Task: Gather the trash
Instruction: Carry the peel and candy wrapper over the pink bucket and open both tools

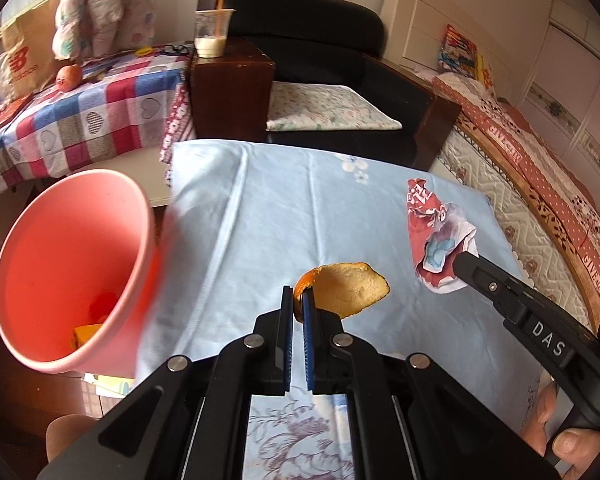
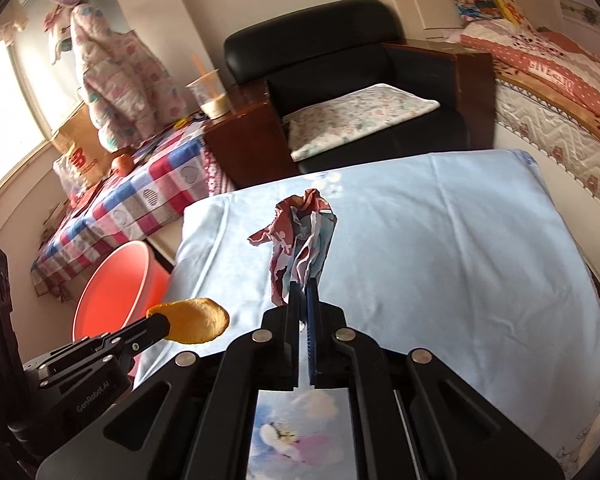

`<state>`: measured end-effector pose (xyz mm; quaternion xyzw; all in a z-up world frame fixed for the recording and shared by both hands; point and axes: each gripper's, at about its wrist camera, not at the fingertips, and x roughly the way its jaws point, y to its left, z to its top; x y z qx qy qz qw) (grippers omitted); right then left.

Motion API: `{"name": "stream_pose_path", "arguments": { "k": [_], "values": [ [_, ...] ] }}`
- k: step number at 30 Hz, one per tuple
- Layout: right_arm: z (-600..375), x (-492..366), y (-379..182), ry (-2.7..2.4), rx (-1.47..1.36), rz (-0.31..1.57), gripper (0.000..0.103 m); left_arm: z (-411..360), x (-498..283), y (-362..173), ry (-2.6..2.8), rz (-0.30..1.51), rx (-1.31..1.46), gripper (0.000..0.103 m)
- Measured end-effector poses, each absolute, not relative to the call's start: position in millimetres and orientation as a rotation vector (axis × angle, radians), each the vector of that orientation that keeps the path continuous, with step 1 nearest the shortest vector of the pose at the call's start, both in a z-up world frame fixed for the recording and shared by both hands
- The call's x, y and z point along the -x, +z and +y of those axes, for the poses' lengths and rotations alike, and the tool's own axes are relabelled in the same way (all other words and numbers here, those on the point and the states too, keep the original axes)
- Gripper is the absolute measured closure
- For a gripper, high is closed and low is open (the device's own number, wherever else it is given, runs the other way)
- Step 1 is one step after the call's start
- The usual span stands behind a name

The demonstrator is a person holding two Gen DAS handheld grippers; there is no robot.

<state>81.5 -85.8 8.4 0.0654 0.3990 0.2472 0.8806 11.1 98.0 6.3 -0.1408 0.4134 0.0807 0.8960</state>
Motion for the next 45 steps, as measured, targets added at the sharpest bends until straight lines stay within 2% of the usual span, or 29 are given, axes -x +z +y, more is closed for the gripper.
{"name": "stream_pose_path", "arguments": {
  "k": [25, 45],
  "values": [
    [47, -49, 28, 0.772, 0.029, 0.824, 0.1, 204, 40, 16, 0.417, 0.791, 0.405, 0.099],
    [136, -35, 12, 0.904, 0.13, 0.881, 0.1, 275, 71, -4, 0.602, 0.791, 0.471, 0.099]
  ]
}}
